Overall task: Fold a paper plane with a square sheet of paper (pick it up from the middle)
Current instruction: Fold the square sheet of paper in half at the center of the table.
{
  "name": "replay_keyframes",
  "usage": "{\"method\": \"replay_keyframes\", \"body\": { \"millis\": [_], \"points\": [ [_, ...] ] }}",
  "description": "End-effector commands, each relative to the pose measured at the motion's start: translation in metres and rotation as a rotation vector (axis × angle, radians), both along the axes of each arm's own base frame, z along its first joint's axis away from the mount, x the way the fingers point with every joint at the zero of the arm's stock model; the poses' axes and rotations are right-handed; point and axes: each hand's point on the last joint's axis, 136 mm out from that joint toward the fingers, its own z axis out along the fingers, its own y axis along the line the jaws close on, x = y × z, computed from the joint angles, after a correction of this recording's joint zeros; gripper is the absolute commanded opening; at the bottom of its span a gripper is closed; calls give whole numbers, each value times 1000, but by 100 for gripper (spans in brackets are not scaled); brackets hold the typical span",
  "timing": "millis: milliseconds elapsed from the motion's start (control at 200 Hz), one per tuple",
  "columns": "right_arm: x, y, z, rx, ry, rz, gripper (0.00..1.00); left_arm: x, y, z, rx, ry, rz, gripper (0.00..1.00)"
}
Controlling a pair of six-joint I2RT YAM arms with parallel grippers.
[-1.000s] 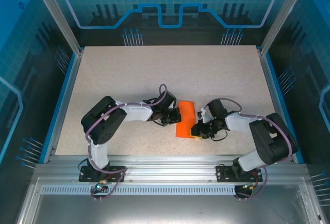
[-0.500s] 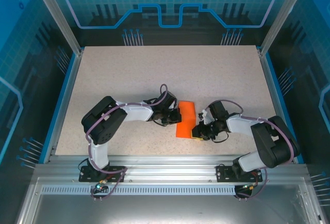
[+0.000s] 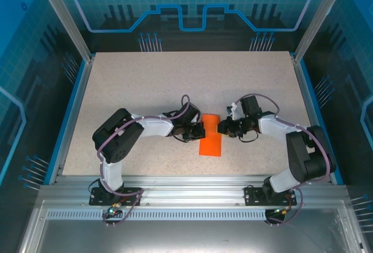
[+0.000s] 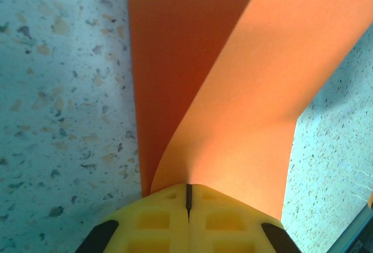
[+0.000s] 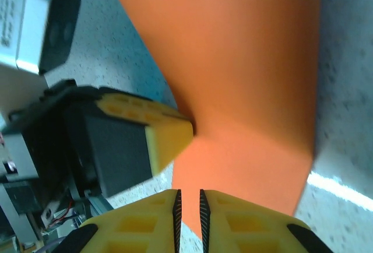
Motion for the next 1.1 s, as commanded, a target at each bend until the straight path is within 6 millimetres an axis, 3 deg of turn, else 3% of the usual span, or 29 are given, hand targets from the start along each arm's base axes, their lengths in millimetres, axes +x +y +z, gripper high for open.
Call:
{"method": "replay_keyframes", "body": {
  "millis": [0, 150, 365, 460, 610, 705, 1095],
  "points": [
    [10, 1, -7, 21, 21, 15, 18, -22, 14, -30, 107, 83, -28, 0],
    [17, -9, -34, -32, 71, -20, 18, -23, 15, -31, 111, 85, -29, 0],
    [8, -18, -69, -66, 155, -41, 17, -23, 14, -32, 112, 87, -29, 0],
    [9, -19, -63, -60, 150, -46, 17, -23, 16, -32, 118, 89, -30, 0],
    [24, -14, -28, -34, 68, -39, 18, -24, 16, -33, 119, 91, -29, 0],
    [34, -11, -19, -14, 45, -30, 18, -23, 15, -34, 118, 92, -28, 0],
    [46, -21, -58, -79, 121, -57, 16, -23, 15, -34, 119, 92, -30, 0]
  ]
}}
